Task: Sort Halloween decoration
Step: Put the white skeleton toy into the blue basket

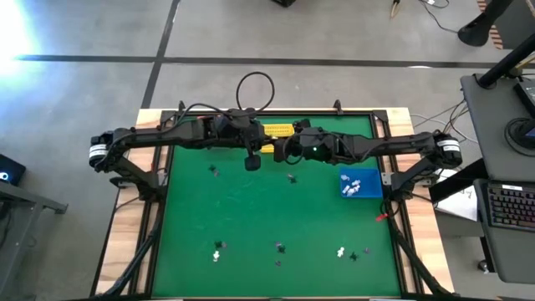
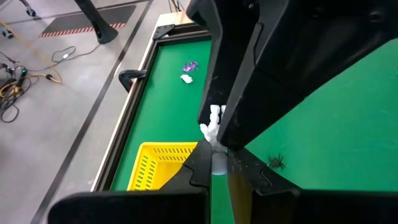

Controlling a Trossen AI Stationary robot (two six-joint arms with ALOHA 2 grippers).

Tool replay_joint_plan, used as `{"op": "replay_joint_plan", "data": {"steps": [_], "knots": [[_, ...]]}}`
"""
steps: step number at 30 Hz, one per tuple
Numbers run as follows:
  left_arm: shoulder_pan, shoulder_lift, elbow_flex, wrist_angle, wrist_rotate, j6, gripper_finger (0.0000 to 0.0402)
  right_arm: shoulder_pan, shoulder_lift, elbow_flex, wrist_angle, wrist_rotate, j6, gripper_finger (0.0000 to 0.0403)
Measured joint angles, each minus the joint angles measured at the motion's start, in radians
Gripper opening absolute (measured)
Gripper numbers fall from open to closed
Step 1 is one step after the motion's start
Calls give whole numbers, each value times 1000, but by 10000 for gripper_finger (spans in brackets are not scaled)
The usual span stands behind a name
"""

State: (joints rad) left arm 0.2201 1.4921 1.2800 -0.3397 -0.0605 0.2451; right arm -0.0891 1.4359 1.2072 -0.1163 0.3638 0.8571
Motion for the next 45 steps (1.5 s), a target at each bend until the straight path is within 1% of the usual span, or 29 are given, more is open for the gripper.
{"op": "replay_joint_plan", "data": {"steps": [3, 9, 12, 19, 32, 45], "knots": [[1, 0, 0, 0, 0, 0, 0, 0, -5, 0, -3, 1, -9, 104], [0, 0, 0, -2, 0, 8, 0, -2, -1, 0, -8, 3, -25, 38], [1, 0, 0, -1, -6, 8, 0, -2, -1, 0, -6, 2, -46, 17], [0, 0, 0, -1, -6, 8, 4, -2, -1, 0, -7, 1, -79, 10], [0, 0, 0, 3, -6, 8, 44, -1, -7, 0, -15, -6, -102, 9], [0, 0, 0, -24, -7, 33, 62, -3, -15, -2, -114, 2, -99, 8]]}}
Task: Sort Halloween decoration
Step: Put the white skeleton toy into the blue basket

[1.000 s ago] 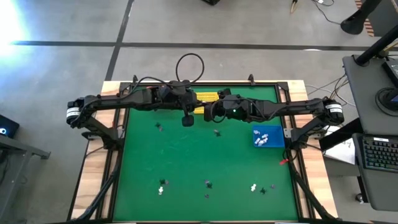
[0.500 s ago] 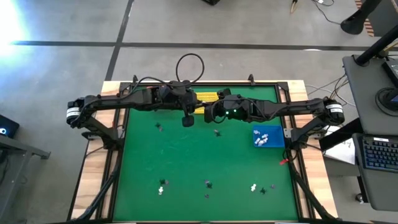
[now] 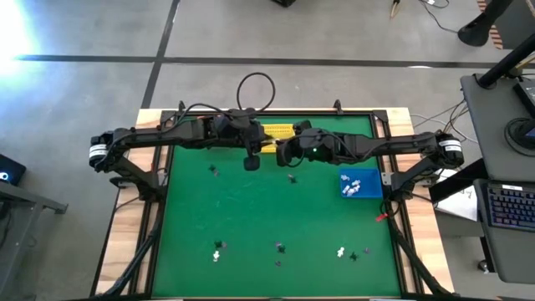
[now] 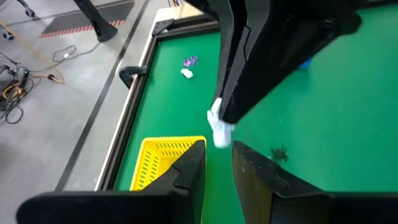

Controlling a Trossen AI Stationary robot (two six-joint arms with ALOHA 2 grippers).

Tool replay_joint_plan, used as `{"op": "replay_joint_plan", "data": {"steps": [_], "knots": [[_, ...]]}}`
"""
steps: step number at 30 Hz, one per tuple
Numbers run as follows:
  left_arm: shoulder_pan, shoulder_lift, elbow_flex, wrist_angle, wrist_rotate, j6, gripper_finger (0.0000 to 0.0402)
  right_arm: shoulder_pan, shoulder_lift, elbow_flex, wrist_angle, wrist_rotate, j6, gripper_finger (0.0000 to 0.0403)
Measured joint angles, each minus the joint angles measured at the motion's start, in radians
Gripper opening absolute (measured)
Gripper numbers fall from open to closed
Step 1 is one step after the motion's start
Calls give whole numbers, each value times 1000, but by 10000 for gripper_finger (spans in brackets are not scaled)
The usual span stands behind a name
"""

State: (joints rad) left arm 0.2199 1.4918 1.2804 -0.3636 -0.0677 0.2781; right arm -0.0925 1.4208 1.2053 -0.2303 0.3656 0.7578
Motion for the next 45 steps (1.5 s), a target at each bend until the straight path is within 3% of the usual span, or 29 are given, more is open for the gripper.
{"op": "replay_joint_plan", "data": {"steps": [8, 16, 24, 45], "knots": [[0, 0, 0, -91, -6, 7, 87, 3, -46, 0, -252, 0, 61, 8], [3, 0, 0, -162, -132, 61, 96, 19, -111, 0, -571, 0, 155, 8], [20, -1, 0, -207, -133, 56, 95, 74, -138, -28, -882, 0, 299, 8], [27, -1, 0, -229, -133, 53, 95, 233, -155, -276, -945, -140, 596, 9]]}}
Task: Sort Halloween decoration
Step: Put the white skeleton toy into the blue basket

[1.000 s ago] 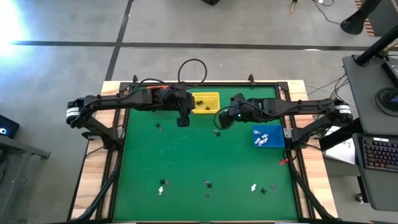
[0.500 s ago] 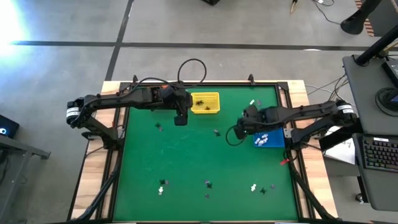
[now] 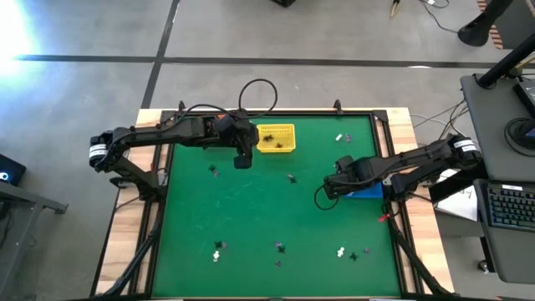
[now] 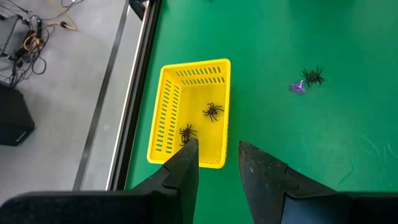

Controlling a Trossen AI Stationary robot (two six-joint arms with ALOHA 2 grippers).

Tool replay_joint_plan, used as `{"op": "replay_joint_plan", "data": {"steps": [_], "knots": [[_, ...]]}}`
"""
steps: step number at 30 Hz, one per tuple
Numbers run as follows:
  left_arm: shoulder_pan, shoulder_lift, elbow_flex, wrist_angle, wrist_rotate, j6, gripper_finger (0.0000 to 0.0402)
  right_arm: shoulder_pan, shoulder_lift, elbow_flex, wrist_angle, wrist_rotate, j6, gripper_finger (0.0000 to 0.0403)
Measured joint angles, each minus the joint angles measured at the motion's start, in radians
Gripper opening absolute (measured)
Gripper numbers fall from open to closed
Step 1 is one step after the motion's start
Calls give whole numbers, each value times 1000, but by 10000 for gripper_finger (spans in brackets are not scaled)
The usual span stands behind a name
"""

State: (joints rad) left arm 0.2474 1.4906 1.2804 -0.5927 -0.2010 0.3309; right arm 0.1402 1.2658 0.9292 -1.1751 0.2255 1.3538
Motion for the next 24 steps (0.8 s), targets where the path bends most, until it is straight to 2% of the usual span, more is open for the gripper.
{"op": "replay_joint_plan", "data": {"steps": [12, 18, 24], "knots": [[0, 0, 0, -10, -7, 0, 95, 0, -3, -38, -45, -26, 33, 9], [0, 0, 0, -20, -119, 0, 95, 0, -3, -51, -46, -69, 27, 9], [0, 0, 0, -20, -123, 0, 100, 0, -1, -51, -44, -69, 49, 27]]}}
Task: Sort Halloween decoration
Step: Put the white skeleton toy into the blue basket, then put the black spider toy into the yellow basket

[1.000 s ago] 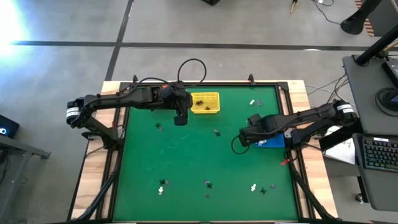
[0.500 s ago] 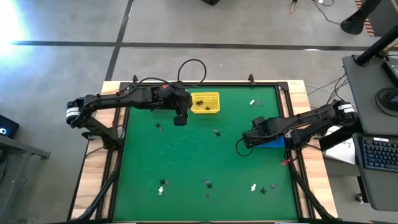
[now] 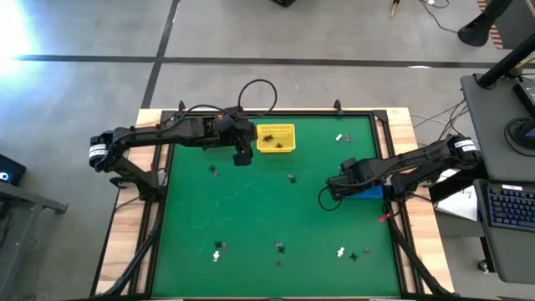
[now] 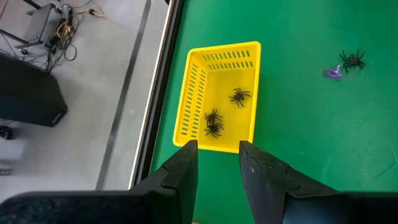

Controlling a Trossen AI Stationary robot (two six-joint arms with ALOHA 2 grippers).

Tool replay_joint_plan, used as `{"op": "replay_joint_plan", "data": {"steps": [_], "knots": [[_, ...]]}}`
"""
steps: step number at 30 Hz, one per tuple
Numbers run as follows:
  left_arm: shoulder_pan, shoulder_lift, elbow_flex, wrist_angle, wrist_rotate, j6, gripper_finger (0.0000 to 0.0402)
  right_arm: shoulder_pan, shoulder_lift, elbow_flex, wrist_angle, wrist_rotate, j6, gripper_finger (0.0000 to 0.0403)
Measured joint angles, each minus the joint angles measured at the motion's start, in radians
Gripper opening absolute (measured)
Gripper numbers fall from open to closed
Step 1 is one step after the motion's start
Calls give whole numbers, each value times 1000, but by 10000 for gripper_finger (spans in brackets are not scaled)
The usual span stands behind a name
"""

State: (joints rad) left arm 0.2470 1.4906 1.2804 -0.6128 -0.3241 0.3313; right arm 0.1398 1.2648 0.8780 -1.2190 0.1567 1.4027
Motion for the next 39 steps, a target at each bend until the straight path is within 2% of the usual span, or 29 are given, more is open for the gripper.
{"op": "replay_joint_plan", "data": {"steps": [12, 19, 24, 26, 33, 39], "knots": [[1, 0, 0, -4, -8, 0, 130, 0, 0, 0, 0, 1, 1, 104], [4, 0, 0, -63, -12, 0, 135, 0, 0, 8, 0, 0, 2, 122], [8, 1, 0, -122, -102, 0, 135, 0, 0, 48, 1, 0, 1, 127], [10, 1, 0, -141, -105, -14, 135, -1, 0, 72, 2, 1, 1, 127], [11, 1, -25, -248, -23, -97, 135, -1, 0, 166, 5, 93, -31, 127], [10, 1, -123, -207, 109, -128, 135, -2, 0, 251, 3, 176, -82, 127]]}}
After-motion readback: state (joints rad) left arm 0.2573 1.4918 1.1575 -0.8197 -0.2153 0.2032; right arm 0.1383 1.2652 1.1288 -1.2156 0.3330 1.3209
